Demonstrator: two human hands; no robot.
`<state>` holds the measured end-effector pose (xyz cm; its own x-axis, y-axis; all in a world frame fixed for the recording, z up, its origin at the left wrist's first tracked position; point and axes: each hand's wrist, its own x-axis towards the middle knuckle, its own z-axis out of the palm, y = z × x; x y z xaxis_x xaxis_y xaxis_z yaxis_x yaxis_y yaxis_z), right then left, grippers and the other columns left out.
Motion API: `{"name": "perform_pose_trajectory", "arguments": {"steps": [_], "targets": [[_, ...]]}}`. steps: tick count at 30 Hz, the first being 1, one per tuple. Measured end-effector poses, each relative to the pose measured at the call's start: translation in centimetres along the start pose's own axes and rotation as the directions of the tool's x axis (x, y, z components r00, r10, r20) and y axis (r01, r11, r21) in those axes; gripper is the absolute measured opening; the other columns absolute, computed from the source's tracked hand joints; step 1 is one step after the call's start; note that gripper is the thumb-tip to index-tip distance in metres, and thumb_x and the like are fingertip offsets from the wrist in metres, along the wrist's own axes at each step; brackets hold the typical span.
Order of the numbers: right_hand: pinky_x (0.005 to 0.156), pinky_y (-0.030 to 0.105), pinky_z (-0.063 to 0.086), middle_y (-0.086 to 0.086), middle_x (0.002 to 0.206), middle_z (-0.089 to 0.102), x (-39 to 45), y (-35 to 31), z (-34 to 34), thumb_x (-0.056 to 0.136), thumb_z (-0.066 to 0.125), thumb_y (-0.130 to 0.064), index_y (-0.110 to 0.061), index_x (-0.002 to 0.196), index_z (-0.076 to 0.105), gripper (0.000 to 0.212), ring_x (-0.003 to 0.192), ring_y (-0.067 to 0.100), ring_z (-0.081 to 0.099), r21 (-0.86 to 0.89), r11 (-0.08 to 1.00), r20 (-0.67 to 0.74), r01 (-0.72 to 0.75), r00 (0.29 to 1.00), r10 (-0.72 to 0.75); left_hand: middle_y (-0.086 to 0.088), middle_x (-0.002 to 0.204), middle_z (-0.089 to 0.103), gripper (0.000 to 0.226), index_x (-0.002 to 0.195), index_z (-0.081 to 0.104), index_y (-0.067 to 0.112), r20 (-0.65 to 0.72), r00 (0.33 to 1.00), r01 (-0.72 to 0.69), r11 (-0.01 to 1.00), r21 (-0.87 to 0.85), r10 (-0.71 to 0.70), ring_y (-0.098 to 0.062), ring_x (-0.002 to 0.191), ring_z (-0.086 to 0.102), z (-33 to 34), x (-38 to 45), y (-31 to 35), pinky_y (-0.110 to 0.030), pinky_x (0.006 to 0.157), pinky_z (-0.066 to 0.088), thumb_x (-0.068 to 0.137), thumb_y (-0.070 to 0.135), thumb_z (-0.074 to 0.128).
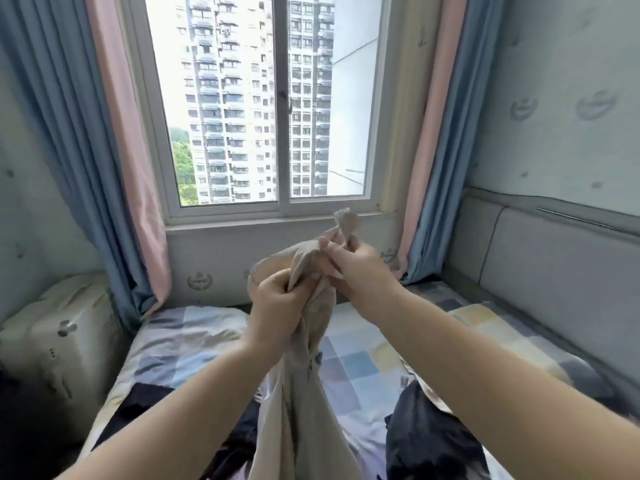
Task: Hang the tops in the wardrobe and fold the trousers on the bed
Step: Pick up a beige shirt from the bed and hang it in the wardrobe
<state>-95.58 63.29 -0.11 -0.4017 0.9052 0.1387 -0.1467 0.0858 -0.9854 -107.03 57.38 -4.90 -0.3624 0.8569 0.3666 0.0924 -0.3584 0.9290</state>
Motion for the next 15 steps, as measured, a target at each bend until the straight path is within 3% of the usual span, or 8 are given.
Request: {"name": "perform_pose_trajectory", "arguments": {"steps": [3, 6, 9, 11, 15], "targets": [[0.094, 0.04, 0.051, 0.007, 0.113, 0.068, -3.1, 1.0, -2.2, 0.087, 0.066, -0.035, -0.019, 0.118, 0.058, 0.035, 0.106, 0.021, 0.065, -0.082, 0.996, 0.011, 0.04, 0.999, -0.04, -0.013, 0.083, 0.073, 0.017, 0.084, 0.074, 0.013, 0.113, 0.993, 0.027, 0.994, -0.108, -0.015, -0.025, 0.077, 0.068, 1.8, -0.3, 0.6, -0.036, 0.071, 0.054, 0.088, 0.027, 0.067], [0.088, 0.029, 0.051, 0.001, 0.126, 0.061, -6.3, 1.2, -5.5, 0.079, 0.07, -0.04, -0.017, 0.137, 0.043, 0.068, 0.11, 0.011, 0.062, -0.067, 0.998, -0.08, -0.002, 0.997, -0.003, -0.015, 0.089, 0.073, 0.024, 0.088, 0.074, 0.016, 0.241, 0.969, 0.106, 0.979, -0.174, -0.062, -0.032, 0.085, 0.07, 4.9, -0.8, 1.7, -0.042, 0.078, 0.055, 0.081, 0.039, 0.071], [0.079, 0.024, 0.051, -0.002, 0.118, 0.066, -10.0, 0.9, -8.9, 0.083, 0.068, -0.034, -0.023, 0.135, 0.045, 0.058, 0.104, 0.008, 0.064, -0.161, 0.987, -0.126, -0.01, 0.992, -0.011, -0.011, 0.073, 0.07, 0.018, 0.075, 0.073, 0.018, 0.356, 0.931, 0.188, 0.937, -0.294, -0.075, -0.026, 0.067, 0.067, 8.8, -1.5, 3.6, -0.034, 0.061, 0.057, 0.085, 0.031, 0.07], [0.077, 0.022, 0.052, -0.004, 0.109, 0.069, -12.2, 0.8, -10.4, 0.084, 0.071, -0.02, -0.024, 0.131, 0.047, 0.052, 0.098, 0.007, 0.066, -0.228, 0.973, -0.128, 0.023, 0.99, -0.053, -0.006, 0.062, 0.064, 0.021, 0.068, 0.071, 0.021, 0.399, 0.914, 0.221, 0.917, -0.333, -0.076, -0.021, 0.058, 0.063, 11.4, -2.2, 5.1, -0.032, 0.055, 0.055, 0.087, 0.029, 0.068], [0.069, 0.017, 0.052, -0.014, 0.087, 0.072, -17.1, 0.3, -14.1, 0.077, 0.072, 0.003, -0.03, 0.116, 0.046, 0.058, 0.081, 0.003, 0.068, -0.316, 0.943, -0.178, 0.104, 0.97, -0.166, -0.004, 0.06, 0.058, 0.017, 0.077, 0.067, 0.013, 0.52, 0.853, 0.302, 0.857, -0.417, -0.047, -0.014, 0.05, 0.056, 17.5, -4.7, 8.5, -0.024, 0.049, 0.05, 0.09, 0.023, 0.064]]}}
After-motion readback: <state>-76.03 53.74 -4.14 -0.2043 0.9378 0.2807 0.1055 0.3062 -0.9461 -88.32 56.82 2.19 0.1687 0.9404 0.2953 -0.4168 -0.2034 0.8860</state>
